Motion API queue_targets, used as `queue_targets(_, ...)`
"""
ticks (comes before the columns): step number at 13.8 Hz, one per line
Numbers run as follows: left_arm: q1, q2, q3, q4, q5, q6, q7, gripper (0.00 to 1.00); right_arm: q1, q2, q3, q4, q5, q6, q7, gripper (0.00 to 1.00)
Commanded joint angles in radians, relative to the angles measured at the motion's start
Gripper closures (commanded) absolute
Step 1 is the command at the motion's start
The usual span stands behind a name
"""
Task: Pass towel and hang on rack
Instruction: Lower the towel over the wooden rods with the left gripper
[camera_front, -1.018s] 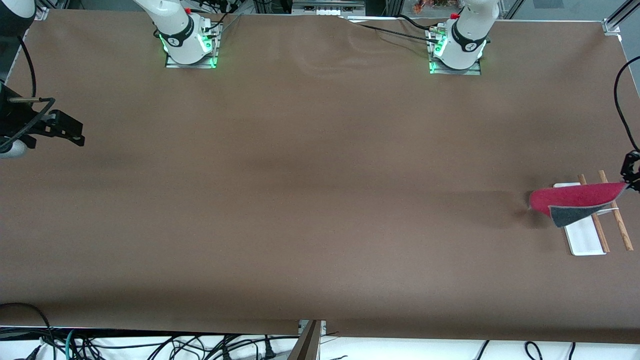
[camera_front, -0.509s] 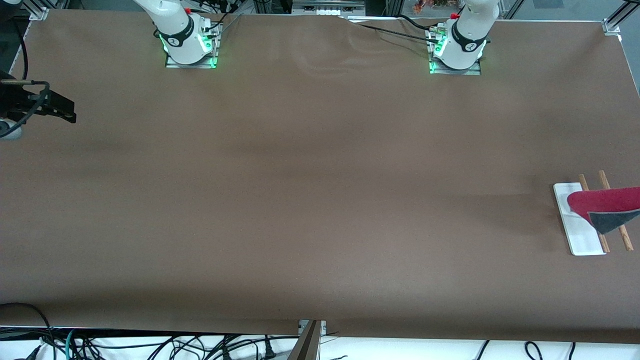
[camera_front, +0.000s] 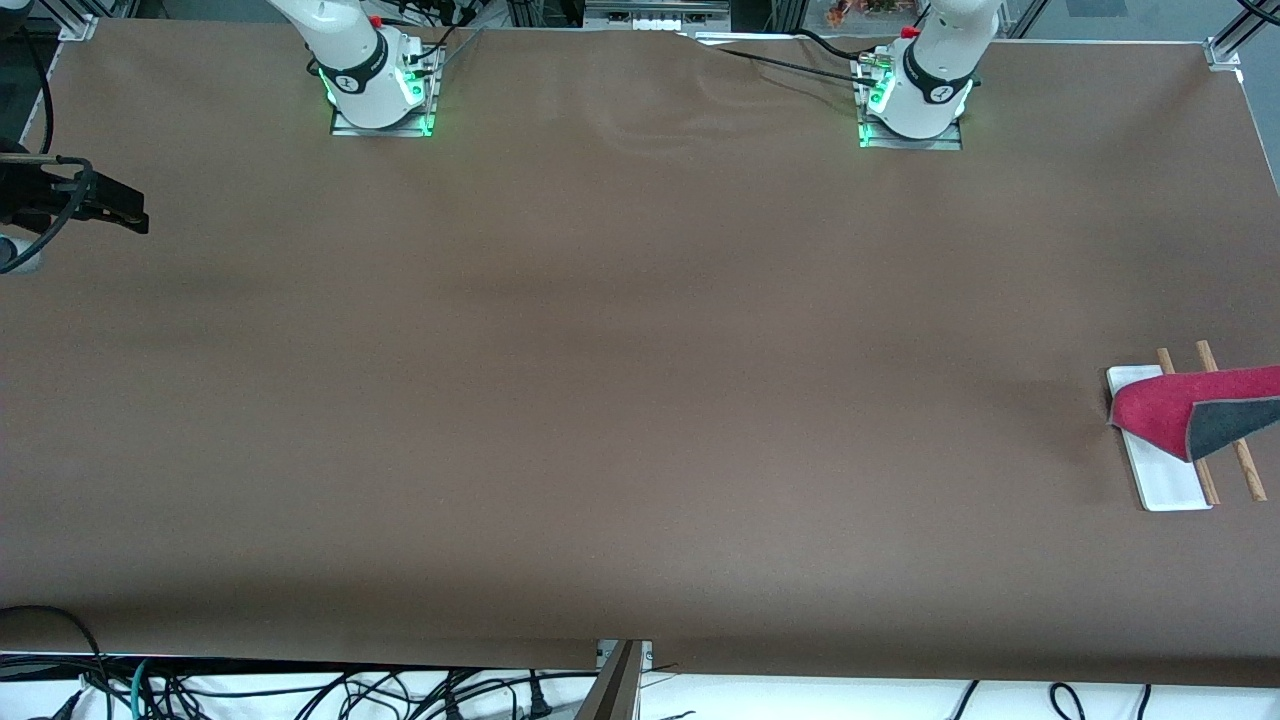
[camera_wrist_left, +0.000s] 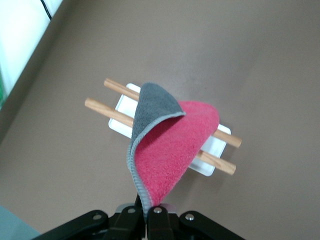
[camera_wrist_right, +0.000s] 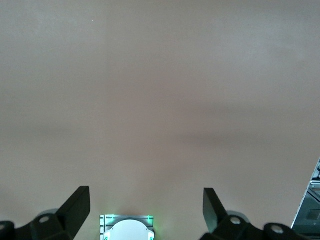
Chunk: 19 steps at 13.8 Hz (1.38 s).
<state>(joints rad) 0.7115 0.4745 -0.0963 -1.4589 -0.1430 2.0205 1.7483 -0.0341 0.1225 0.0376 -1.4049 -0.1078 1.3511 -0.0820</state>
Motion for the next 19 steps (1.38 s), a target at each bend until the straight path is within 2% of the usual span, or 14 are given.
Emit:
queue_targets(1, 0.009, 0.039, 0.023, 0.043, -0.024, -0.005, 0.086, 1.00, -0.006, 0.000, 0.008, 0.015, 0.002, -0.009, -0.038, 0.00)
queue_targets(4, 0.016, 0.076, 0.055, 0.045, -0.026, 0.064, 0.178, 1.00, -0.007, 0.014, 0.005, 0.029, 0.005, -0.006, -0.051, 0.00)
queue_targets(7, 0.045, 0.114, 0.056, 0.045, -0.026, 0.095, 0.197, 1.00, -0.009, 0.022, 0.004, 0.029, 0.005, 0.000, -0.053, 0.00)
queue_targets(8, 0.046, 0.121, 0.056, 0.039, -0.024, 0.125, 0.195, 0.91, -0.010, 0.023, 0.004, 0.030, 0.005, 0.002, -0.053, 0.00)
queue_targets(9, 0.049, 0.140, 0.056, 0.040, -0.021, 0.156, 0.198, 0.67, -0.009, 0.023, 0.004, 0.029, 0.003, 0.002, -0.053, 0.00)
queue_targets(10, 0.058, 0.157, 0.058, 0.042, -0.020, 0.167, 0.198, 0.29, -0.010, 0.023, 0.004, 0.029, 0.005, 0.000, -0.053, 0.00)
queue_targets(11, 0.063, 0.165, 0.056, 0.045, -0.026, 0.171, 0.198, 0.00, -0.010, 0.022, 0.004, 0.029, 0.005, 0.000, -0.053, 0.00)
queue_targets(15, 0.052, 0.132, 0.056, 0.054, -0.021, 0.172, 0.195, 0.00, -0.006, 0.023, 0.010, 0.038, 0.005, 0.003, -0.055, 0.00)
queue_targets(19, -0.013, 0.076, 0.052, 0.108, -0.018, 0.161, 0.188, 0.00, -0.003, 0.023, 0.011, 0.041, 0.005, 0.005, -0.053, 0.00)
